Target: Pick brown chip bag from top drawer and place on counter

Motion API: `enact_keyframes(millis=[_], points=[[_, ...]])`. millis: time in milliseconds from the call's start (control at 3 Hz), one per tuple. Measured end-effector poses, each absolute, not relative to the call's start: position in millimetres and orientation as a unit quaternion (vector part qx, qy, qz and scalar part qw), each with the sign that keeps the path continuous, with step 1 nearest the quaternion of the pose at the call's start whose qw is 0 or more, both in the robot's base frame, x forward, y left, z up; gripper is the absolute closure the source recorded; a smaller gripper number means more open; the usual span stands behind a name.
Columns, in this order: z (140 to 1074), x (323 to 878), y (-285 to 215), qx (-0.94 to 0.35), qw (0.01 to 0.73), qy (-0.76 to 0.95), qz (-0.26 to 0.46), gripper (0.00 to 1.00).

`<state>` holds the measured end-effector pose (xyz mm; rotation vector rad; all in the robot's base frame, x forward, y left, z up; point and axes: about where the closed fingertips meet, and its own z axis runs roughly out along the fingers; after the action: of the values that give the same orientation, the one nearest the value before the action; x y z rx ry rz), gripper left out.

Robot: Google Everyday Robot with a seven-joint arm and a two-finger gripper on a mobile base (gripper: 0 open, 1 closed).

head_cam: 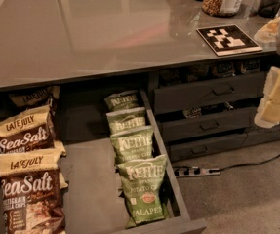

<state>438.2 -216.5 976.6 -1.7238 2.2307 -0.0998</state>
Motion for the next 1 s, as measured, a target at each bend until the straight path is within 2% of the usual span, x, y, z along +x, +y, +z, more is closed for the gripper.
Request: enact_keyframes(millis=[333, 1000], points=[[976.6, 438.2, -216.5, -0.603, 0.160, 0.781, -0.035, 0.00], [929.0, 432.5, -159.2, -0.666, 0.118, 0.736, -0.008, 0.00]])
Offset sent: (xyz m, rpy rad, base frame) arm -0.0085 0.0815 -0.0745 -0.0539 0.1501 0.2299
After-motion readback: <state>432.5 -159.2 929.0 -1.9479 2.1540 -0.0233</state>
